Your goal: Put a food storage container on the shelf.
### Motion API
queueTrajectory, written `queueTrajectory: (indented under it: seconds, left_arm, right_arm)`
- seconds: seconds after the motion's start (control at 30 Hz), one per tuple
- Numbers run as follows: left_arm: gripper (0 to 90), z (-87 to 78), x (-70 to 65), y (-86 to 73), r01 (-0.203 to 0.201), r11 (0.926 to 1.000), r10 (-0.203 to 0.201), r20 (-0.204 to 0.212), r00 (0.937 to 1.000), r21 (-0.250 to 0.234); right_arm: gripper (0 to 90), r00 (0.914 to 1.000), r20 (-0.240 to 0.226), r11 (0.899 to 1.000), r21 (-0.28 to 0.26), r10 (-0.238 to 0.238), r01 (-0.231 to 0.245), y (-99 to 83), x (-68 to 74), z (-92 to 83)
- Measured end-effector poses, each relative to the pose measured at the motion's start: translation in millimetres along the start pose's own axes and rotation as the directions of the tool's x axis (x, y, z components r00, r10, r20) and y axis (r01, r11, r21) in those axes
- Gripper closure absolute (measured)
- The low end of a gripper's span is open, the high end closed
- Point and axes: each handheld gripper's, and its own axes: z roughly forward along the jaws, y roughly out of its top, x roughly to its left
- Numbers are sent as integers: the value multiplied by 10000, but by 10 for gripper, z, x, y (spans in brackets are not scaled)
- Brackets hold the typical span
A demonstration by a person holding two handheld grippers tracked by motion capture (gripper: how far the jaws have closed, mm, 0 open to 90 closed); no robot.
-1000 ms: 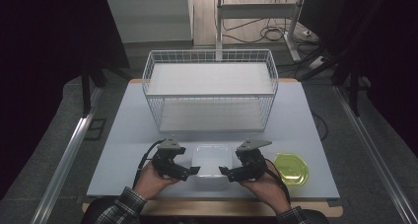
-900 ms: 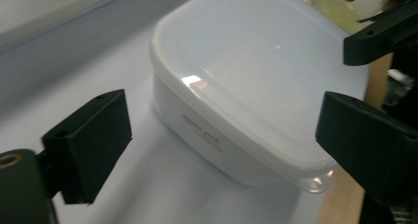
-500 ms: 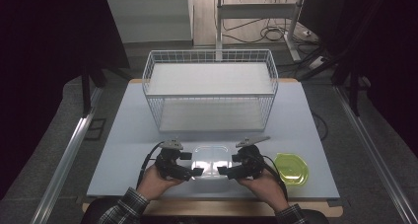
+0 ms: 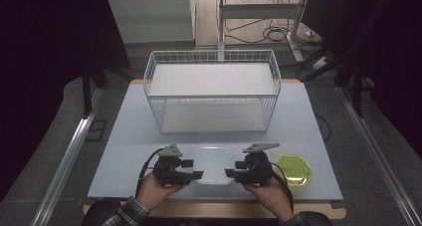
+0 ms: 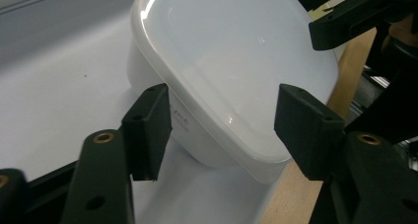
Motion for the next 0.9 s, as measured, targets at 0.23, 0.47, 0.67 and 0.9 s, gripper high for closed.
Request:
queueTrajectory:
  seconds: [0.23,0.47,0.67,0.9]
  left_arm:
    - [512,-51,29,-3,246,9995,-246,-29,9997,-201]
    - [589,-89,32,-10,60,9992,-71,-272,9996,-394]
    - [614,-108,-15,-23,-257,9982,226,-573,9981,-545]
    - [618,-110,-49,-49,-332,9973,285,-718,9970,-654]
  right_arm:
    - [570,9994,-93,9993,-168,333,-335,-7,-29,-10]
    - [626,9999,24,9986,-509,146,-144,-9,-10,-31]
    - [660,9998,209,9978,-667,76,-61,-12,4,-48]
    - [661,9996,288,9982,-606,-1,18,-11,13,-53]
